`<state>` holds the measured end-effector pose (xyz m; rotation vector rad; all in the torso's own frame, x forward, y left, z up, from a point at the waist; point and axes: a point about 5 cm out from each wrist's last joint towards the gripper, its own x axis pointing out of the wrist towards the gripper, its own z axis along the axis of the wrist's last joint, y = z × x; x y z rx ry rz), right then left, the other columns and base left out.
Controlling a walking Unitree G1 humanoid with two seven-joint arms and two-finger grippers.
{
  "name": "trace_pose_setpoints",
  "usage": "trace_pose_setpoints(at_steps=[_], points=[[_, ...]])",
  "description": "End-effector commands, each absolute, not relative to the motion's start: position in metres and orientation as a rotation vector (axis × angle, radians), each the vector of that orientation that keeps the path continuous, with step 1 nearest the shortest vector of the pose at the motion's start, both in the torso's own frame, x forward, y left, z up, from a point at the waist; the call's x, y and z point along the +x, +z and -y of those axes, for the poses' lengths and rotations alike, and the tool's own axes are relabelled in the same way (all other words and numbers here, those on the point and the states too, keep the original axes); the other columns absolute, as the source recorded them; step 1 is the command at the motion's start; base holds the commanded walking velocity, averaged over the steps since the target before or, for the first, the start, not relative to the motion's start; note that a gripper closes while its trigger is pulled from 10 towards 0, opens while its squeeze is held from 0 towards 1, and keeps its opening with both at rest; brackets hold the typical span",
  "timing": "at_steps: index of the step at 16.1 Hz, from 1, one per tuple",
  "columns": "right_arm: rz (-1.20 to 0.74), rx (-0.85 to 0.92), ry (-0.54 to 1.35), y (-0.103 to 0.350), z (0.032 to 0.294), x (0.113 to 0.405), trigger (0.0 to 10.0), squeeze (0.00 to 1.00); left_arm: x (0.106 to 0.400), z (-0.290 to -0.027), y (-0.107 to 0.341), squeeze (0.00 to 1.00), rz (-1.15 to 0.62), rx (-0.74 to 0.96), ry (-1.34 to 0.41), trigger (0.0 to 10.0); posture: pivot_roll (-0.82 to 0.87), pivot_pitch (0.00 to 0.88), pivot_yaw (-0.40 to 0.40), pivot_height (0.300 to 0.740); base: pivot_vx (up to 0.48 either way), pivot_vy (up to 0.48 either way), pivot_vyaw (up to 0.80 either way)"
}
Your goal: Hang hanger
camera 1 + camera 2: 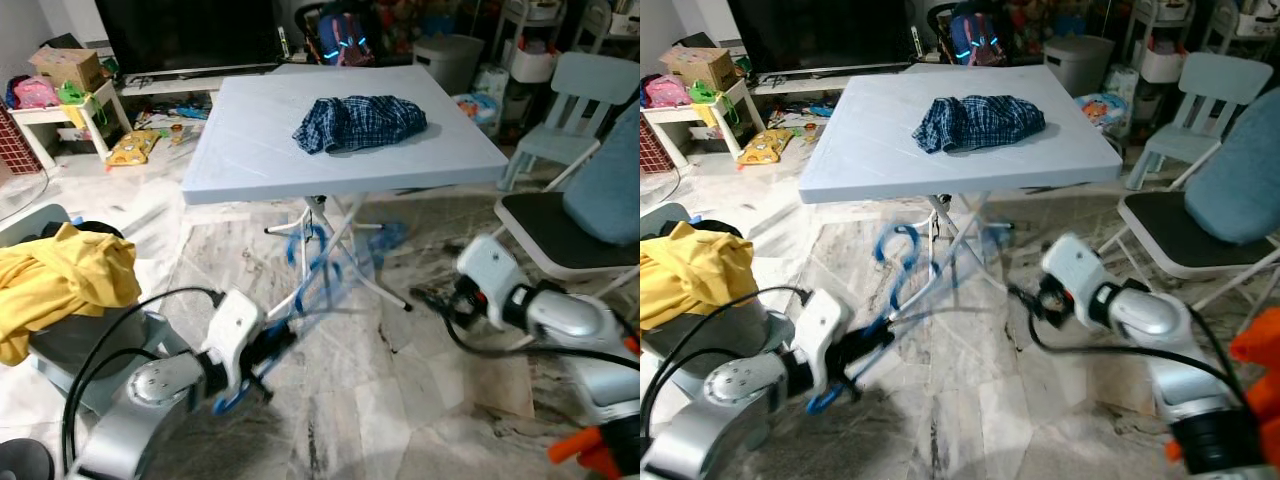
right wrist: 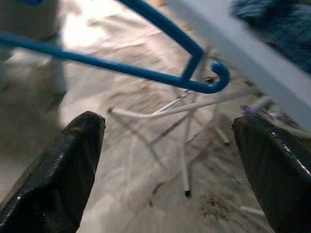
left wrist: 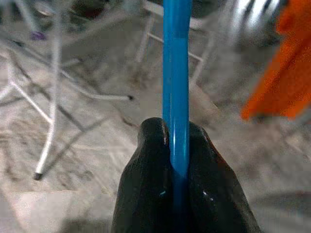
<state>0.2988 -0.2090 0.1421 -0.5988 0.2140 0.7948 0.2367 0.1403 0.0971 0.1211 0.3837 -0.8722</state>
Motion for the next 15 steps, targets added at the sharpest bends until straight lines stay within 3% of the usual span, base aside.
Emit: trace_pose_setpoints(at_steps=[1, 5, 15], points=[[-0.220, -0.660, 0.902, 0.144, 0.206, 0.297, 10.0, 0.00, 0.232, -0.139, 0.099, 0.00, -0.403, 0.135, -0.965, 10.0, -0.12, 0.019, 0.049, 0.740, 0.000, 0.000, 0.00], [-0.256, -0.751, 1.071, 0.151, 0.209, 0.294, 10.0, 0.00, 0.225, -0.142, 0.099, 0.00, -0.458, 0.165, -1.116, 10.0, -0.13, 0.020, 0.059, 0.740, 0.000, 0.000, 0.00], [-0.348, -0.835, 1.373, 0.152, 0.194, 0.288, 10.0, 0.00, 0.226, -0.129, 0.101, 0.00, -0.409, 0.203, -1.214, 10.0, -0.14, 0.014, 0.085, 0.740, 0.000, 0.000, 0.00]])
